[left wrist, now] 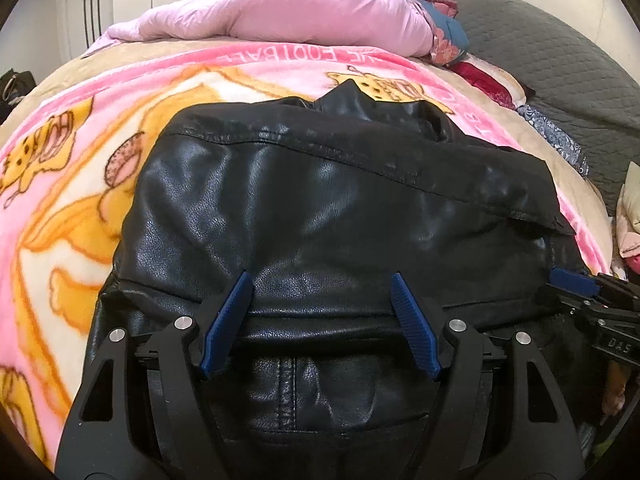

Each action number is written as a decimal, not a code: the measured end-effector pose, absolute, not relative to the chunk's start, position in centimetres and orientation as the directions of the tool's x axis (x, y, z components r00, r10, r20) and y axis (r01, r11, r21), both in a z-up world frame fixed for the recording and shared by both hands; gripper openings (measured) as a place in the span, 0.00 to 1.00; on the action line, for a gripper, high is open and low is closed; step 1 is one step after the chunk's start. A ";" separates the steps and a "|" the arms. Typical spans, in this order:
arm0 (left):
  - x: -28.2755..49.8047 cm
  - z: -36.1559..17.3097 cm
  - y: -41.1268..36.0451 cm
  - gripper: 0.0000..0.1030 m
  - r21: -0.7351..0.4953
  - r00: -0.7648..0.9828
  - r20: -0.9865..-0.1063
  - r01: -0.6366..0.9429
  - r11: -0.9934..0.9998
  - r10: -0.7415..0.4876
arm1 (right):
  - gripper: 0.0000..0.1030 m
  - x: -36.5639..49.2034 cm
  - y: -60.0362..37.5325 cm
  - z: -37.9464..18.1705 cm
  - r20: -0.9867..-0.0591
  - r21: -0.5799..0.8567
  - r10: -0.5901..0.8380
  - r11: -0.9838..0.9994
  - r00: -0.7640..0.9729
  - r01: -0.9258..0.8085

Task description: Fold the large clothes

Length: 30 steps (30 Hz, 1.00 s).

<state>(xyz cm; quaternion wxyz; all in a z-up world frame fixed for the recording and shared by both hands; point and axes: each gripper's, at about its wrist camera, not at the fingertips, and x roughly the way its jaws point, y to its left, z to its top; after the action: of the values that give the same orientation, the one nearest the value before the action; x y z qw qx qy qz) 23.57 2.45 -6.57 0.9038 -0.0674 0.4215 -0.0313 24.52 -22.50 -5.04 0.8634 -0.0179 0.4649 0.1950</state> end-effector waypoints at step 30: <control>19.5 -2.0 0.6 0.91 -0.189 0.687 -0.701 0.082 0.979 -0.193 | 0.96 19.6 -26.1 -1.5 -0.647 0.156 0.303 0.951 0.700 -0.267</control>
<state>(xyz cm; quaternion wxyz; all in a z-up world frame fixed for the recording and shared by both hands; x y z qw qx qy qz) 19.48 0.56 -2.03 0.9156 -0.0714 0.3886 -0.0749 19.63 -26.07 -1.50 0.9216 0.0253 0.3550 0.1546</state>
